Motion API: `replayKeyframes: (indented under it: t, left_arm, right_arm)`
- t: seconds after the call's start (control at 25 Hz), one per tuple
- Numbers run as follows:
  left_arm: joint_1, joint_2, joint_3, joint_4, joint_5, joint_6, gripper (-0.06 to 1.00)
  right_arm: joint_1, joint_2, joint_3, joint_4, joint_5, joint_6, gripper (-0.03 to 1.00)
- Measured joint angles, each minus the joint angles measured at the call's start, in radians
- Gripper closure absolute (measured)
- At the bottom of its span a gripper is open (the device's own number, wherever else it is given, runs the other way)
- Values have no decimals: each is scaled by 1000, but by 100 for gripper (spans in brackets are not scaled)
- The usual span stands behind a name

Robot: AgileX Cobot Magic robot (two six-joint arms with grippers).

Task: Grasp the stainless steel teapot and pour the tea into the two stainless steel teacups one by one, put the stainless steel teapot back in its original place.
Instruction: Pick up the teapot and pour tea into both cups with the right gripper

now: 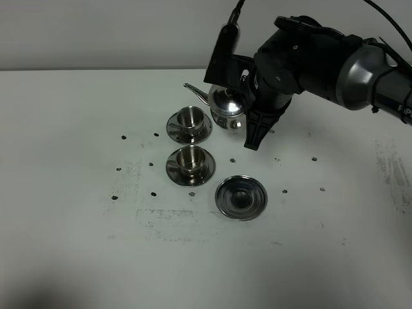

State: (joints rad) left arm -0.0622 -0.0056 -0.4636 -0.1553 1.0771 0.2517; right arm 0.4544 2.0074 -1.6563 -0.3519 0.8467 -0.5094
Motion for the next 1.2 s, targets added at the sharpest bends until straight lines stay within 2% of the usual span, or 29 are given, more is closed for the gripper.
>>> replayKeyframes:
  t: [0.32,0.64,1.2]
  left_arm:
    - [0,0,0,0,0,0,42]
    - [0,0,0,0,-1,0,42]
    - [0,0,0,0,-1,0,42]
  right_arm:
    - [-13,104,-63,-32,-14,-137,76]
    - [-26,144,-70,-114,-90,-153,76]
    - [-40,189,-70,-229,-101,-152,76]
